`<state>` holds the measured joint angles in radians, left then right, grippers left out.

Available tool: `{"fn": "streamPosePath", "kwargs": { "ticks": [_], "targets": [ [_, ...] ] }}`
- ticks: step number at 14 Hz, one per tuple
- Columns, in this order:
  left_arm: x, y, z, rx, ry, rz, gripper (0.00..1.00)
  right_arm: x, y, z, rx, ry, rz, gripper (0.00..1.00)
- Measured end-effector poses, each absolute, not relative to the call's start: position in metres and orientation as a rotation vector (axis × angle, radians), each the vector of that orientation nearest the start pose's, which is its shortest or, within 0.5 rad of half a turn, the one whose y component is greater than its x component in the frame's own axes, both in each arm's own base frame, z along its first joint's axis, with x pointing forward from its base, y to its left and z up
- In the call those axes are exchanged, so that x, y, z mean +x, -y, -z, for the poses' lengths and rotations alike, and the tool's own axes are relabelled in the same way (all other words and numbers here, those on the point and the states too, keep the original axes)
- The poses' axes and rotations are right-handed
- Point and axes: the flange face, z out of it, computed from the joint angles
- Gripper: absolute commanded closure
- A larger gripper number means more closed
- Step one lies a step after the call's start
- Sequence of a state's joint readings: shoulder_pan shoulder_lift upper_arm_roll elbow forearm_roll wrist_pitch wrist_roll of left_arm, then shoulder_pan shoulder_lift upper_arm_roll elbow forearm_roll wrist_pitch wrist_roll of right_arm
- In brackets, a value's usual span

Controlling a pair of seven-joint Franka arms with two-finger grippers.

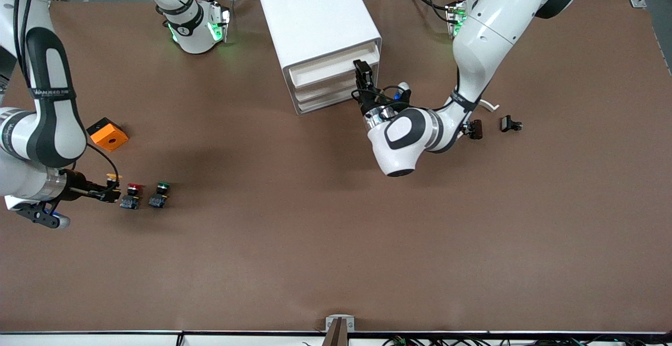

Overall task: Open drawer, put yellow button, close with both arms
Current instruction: 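Carry the yellow button with the right gripper over the open drawer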

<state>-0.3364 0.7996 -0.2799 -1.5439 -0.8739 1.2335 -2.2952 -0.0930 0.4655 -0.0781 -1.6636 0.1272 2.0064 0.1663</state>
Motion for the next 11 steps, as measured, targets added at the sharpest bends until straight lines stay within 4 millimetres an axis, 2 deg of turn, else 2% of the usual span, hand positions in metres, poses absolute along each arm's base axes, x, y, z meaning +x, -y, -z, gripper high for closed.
{"fn": "streamPosePath", "kwargs": {
  "ticks": [3,6,8,11],
  "targets": [
    [0.475,0.383,-0.227,-1.063,1.546,-1.462,0.93,0.650,0.056,-0.352,-2.979,-0.717,-0.219,1.00],
    [0.499,0.359,-0.228,-1.024,1.610,-1.520,0.91,0.646,-0.005,-0.367,-2.965,-0.818,-0.260,1.00],
    [0.520,0.340,-0.232,-1.007,1.665,-1.556,0.91,0.640,-0.058,-0.381,-2.958,-0.885,-0.262,1.00],
    [0.542,0.314,-0.234,-0.969,1.725,-1.604,0.90,0.619,-0.155,-0.415,-2.944,-0.954,-0.219,1.00]
  ]
}}
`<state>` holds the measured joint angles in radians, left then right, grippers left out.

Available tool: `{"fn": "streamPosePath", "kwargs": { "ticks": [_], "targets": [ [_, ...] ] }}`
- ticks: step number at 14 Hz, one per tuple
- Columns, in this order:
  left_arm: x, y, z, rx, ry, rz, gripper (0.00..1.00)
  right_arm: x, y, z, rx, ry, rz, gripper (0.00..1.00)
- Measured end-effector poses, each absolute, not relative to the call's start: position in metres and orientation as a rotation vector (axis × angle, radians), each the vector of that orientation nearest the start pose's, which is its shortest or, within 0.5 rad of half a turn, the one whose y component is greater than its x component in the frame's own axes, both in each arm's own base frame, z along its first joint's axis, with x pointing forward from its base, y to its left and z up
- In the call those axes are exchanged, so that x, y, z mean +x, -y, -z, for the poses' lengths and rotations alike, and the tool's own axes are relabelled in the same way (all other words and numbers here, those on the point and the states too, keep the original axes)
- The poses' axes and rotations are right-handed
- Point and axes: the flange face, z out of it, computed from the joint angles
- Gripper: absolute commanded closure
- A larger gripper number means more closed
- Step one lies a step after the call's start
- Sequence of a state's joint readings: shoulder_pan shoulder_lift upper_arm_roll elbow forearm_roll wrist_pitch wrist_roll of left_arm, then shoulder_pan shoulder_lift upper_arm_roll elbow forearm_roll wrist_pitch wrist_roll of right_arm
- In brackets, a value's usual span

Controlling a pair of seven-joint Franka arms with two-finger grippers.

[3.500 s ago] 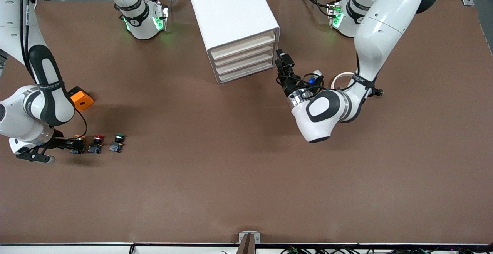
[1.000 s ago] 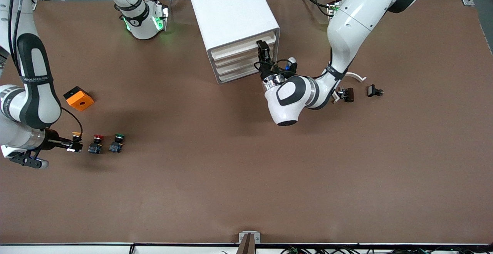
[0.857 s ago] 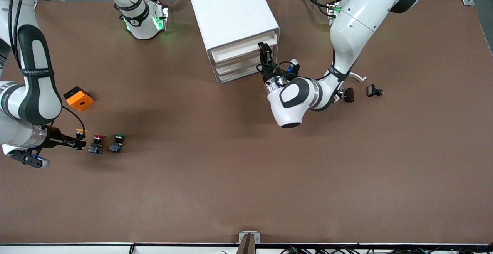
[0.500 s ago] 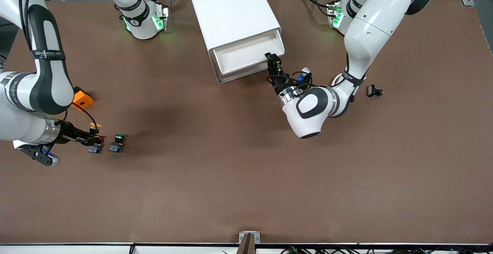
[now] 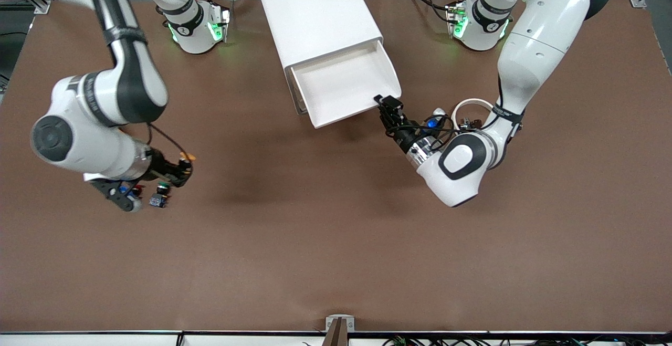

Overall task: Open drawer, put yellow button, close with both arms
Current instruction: 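Carry the yellow button with the right gripper over the open drawer, then open the right gripper to drop the yellow button into the drawer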

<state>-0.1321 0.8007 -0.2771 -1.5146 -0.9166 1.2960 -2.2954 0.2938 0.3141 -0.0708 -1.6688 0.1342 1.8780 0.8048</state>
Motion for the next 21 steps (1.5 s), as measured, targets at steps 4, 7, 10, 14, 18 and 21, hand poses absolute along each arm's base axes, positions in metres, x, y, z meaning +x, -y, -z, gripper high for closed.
{"fn": "streamPosePath", "kwargs": {
  "ticks": [4,7,10,14,18,21],
  "targets": [
    [0.548,0.305,-0.232,-0.951,1.748,-1.621,0.60,0.576,-0.267,-0.451,-2.908,-1.029,-0.164,1.00],
    [0.554,0.297,-0.231,-0.948,1.771,-1.633,0.00,0.542,-0.337,-0.465,-2.896,-1.027,-0.146,1.00],
    [0.560,0.292,-0.231,-0.964,1.799,-1.649,0.00,0.506,-0.399,-0.474,-2.863,-1.008,-0.122,1.00],
    [0.572,0.293,-0.247,-1.104,1.819,-1.659,0.00,0.447,-0.470,-0.478,-2.898,-0.916,-0.081,1.00],
    [0.572,0.290,-0.261,-1.415,1.768,-1.602,0.00,0.410,-0.519,-0.445,-2.917,-0.981,-0.008,1.00],
    [0.571,0.280,-0.266,-1.698,1.678,-1.532,0.00,0.404,-0.546,-0.417,-2.914,-1.045,0.022,1.00]
  ]
}}
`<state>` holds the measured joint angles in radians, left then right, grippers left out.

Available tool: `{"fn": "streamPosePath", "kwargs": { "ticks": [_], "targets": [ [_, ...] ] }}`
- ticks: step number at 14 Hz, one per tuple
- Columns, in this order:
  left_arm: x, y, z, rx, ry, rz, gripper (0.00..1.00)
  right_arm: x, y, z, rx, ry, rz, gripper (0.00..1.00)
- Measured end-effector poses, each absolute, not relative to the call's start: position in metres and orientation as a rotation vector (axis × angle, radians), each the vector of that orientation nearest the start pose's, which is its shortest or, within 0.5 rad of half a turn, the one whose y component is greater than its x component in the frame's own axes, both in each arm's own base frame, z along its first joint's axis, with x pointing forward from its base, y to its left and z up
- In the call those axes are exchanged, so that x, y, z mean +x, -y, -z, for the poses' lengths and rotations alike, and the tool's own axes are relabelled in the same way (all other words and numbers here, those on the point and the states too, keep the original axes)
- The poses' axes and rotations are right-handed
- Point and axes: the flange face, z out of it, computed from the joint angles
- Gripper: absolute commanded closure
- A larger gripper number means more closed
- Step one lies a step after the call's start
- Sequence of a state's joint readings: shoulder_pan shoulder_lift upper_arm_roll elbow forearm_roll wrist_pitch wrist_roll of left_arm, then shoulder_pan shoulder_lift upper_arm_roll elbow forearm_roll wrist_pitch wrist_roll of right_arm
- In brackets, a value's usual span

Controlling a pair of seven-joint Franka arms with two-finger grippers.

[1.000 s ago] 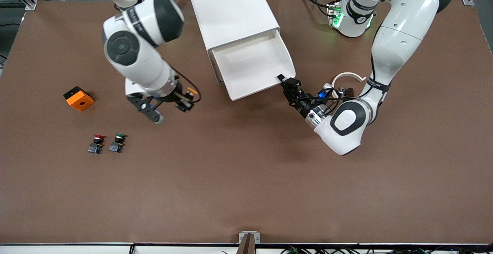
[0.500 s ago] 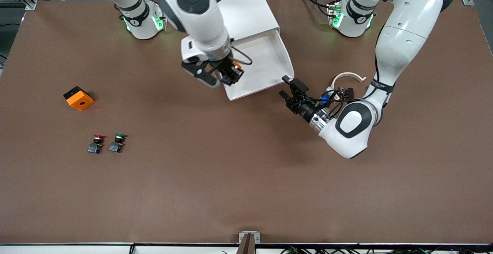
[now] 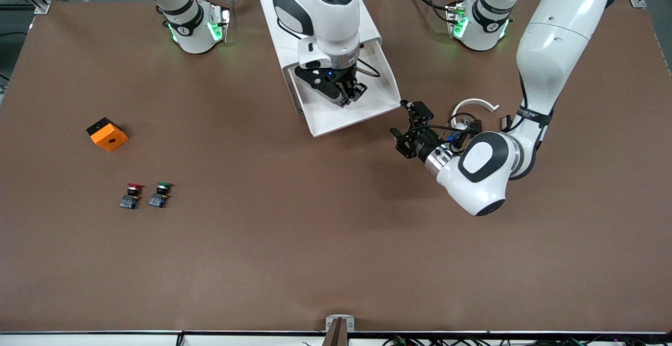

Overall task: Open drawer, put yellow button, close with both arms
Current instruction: 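Open the right gripper to drop the yellow button into the drawer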

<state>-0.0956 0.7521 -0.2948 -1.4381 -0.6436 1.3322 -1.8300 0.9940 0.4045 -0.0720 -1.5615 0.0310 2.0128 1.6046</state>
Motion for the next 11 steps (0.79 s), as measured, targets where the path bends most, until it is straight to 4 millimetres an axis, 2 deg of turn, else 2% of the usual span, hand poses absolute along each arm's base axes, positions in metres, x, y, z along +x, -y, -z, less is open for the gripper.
{"fn": "streamPosePath", "kwargs": {
  "ticks": [3,5,6,7,11],
  "targets": [
    [0.575,0.268,-0.270,-1.990,1.533,-1.467,0.00,0.404,-0.568,-0.400,-2.910,-1.073,0.033,1.00],
    [0.582,0.260,-0.270,-2.169,1.451,-1.378,0.00,0.404,-0.574,-0.402,-2.903,-1.071,0.043,1.00],
    [0.587,0.259,-0.268,-2.246,1.431,-1.324,0.00,0.404,-0.575,-0.403,-2.900,-1.071,0.044,0.91],
    [0.591,0.259,-0.267,-2.319,1.413,-1.267,0.00,0.403,-0.576,-0.403,-2.901,-1.070,0.044,0.01],
    [0.607,0.274,-0.274,-2.556,1.366,-1.018,0.00,0.403,-0.577,-0.403,-2.902,-1.073,0.050,0.00]
  ]
}}
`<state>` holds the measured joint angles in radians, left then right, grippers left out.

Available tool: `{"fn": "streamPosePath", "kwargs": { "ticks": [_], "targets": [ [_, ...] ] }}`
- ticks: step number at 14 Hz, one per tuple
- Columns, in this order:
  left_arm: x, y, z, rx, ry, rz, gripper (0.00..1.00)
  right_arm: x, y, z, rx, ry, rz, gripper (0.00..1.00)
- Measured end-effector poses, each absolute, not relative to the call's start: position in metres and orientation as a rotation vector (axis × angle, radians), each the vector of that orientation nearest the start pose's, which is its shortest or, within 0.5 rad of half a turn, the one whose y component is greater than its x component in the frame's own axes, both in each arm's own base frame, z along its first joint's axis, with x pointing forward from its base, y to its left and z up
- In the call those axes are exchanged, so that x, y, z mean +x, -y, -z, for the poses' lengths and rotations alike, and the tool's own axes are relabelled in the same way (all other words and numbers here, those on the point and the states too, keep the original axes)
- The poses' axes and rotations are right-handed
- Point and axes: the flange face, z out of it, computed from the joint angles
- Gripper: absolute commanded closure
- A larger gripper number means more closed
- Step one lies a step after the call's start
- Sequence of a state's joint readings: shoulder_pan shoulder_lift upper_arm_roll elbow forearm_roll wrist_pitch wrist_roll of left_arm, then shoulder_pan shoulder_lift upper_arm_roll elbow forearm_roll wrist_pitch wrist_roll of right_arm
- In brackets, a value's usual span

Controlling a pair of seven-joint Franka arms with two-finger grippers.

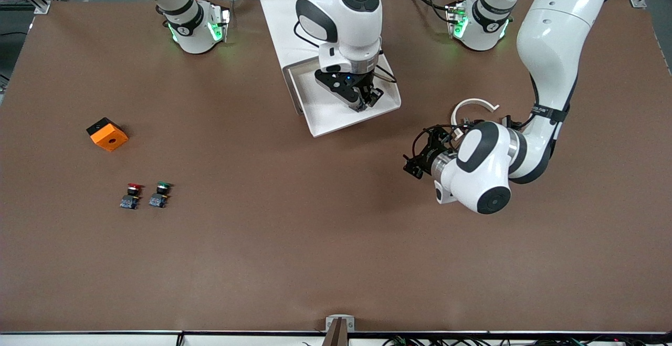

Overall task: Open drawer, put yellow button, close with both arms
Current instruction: 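Open the right gripper to drop the yellow button into the drawer, then withdraw the right gripper while the left gripper presses the drawer front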

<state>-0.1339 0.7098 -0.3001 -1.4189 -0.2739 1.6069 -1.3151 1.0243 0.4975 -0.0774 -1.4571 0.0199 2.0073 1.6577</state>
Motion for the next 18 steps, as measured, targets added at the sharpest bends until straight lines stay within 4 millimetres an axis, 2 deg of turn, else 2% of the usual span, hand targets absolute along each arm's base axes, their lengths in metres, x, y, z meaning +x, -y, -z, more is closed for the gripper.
{"fn": "streamPosePath", "kwargs": {
  "ticks": [2,4,6,7,9,12,15,18],
  "targets": [
    [0.611,0.285,-0.281,-2.639,1.342,-0.892,0.00,0.416,-0.570,-0.414,-2.890,-1.103,0.059,0.00],
    [0.615,0.290,-0.284,-2.707,1.284,-0.770,0.00,0.444,-0.549,-0.440,-2.910,-1.106,0.021,0.00],
    [0.616,0.292,-0.283,-2.737,1.223,-0.684,0.00,0.479,-0.514,-0.468,-2.946,-1.032,-0.080,0.00],
    [0.617,0.295,-0.284,-2.760,1.193,-0.647,0.00,0.501,-0.488,-0.482,-2.970,-0.971,-0.104,0.00],
    [0.621,0.300,-0.293,-2.835,1.115,-0.577,0.00,0.547,-0.424,-0.509,-2.997,-0.844,-0.112,0.00],
    [0.617,0.317,-0.335,-2.924,1.014,-0.431,0.00,0.603,-0.293,-0.540,-3.049,-0.595,-0.178,0.00],
    [0.612,0.337,-0.375,-3.004,0.966,-0.283,0.00,0.626,-0.167,-0.558,-3.071,-0.350,-0.280,0.00],
    [0.595,0.370,-0.379,-3.036,0.851,-0.183,0.00,0.627,-0.056,-0.567,-3.045,-0.203,-0.372,0.00]
  ]
}}
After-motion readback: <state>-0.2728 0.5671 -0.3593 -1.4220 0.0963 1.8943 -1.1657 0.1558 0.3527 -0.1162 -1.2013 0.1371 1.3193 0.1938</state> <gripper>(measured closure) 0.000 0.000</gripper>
